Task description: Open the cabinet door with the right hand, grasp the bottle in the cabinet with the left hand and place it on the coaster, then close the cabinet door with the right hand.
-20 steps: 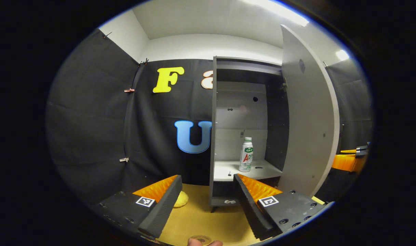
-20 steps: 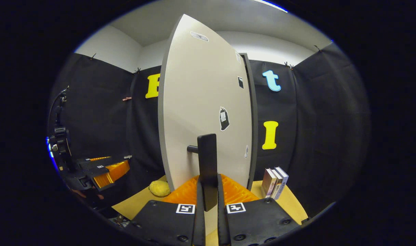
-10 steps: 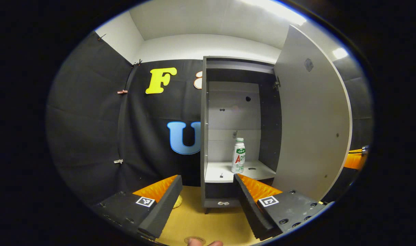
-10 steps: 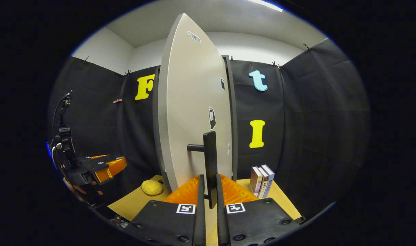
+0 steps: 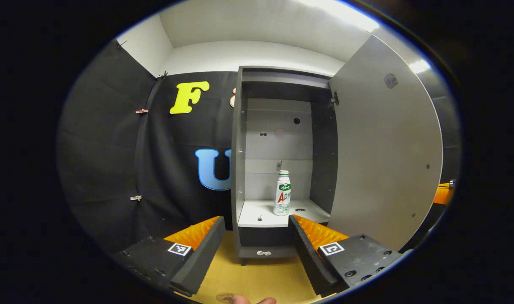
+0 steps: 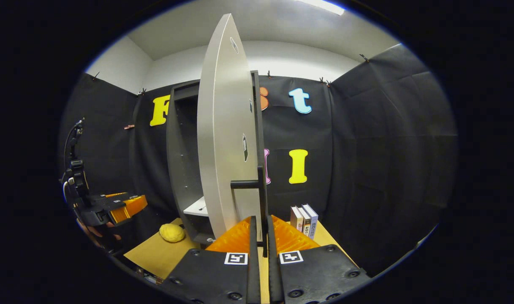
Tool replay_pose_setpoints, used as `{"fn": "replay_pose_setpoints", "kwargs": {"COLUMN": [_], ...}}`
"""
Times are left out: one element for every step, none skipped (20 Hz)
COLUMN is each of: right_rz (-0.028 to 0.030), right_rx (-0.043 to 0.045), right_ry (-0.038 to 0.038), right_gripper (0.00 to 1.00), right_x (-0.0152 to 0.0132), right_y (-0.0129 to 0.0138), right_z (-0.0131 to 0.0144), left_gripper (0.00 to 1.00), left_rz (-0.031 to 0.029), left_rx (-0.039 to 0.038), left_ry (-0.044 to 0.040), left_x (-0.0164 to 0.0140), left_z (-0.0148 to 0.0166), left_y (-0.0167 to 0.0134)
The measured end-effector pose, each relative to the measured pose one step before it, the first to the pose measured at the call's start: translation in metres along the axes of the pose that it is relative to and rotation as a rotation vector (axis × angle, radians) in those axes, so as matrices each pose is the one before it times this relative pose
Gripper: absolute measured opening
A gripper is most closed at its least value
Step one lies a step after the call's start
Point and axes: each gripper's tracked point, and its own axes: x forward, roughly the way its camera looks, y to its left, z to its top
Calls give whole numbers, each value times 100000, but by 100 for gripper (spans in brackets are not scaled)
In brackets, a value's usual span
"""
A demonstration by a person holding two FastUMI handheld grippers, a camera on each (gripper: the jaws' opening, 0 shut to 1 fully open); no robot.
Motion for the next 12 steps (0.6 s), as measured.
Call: {"fn": "replay_pose_setpoints", "kwargs": {"right_rz": [-1163, -1418, -1178, -303, 868, 1103, 620, 756, 193, -1098, 184, -580], "right_rx": [264, 384, 236, 451, 1070, 1145, 373, -116, -521, -634, -44, 197], "right_ry": [-207, -85, -15, -182, -143, 34, -137, -579, -828, -1126, -875, -269], "right_gripper": [12, 12, 12, 12, 12, 12, 12, 12, 12, 12, 13, 20], "right_x": [55, 57, 147, -41, 69, 156, 32, -179, -144, -202, -34, -326], "right_y": [-486, -540, -614, -484, -32, 192, 6, 4, -83, -349, -230, -310], "right_z": [90, 20, -89, 116, 112, 62, 104, 203, 258, 385, 161, 62], "left_gripper": [94, 94, 92, 94, 94, 94, 94, 92, 92, 94, 94, 94], "left_rz": [-470, -506, -541, -425, -612, -657, -585, -969, -828, -983, -595, -618], "left_rx": [3, 62, 123, 197, 311, 505, 381, 280, 96, 234, 51, -79], "left_ry": [223, 205, -27, -98, -327, -385, -270, -317, -312, -478, -487, -152], "left_x": [388, 460, 421, 445, 677, 781, 688, 733, 656, 774, 870, 693], "left_z": [-95, -158, 28, -4, 185, 137, 144, -19, 126, 55, 193, -72], "left_y": [-390, -374, -466, -470, -477, -583, -435, -619, -522, -515, -451, -351]}}
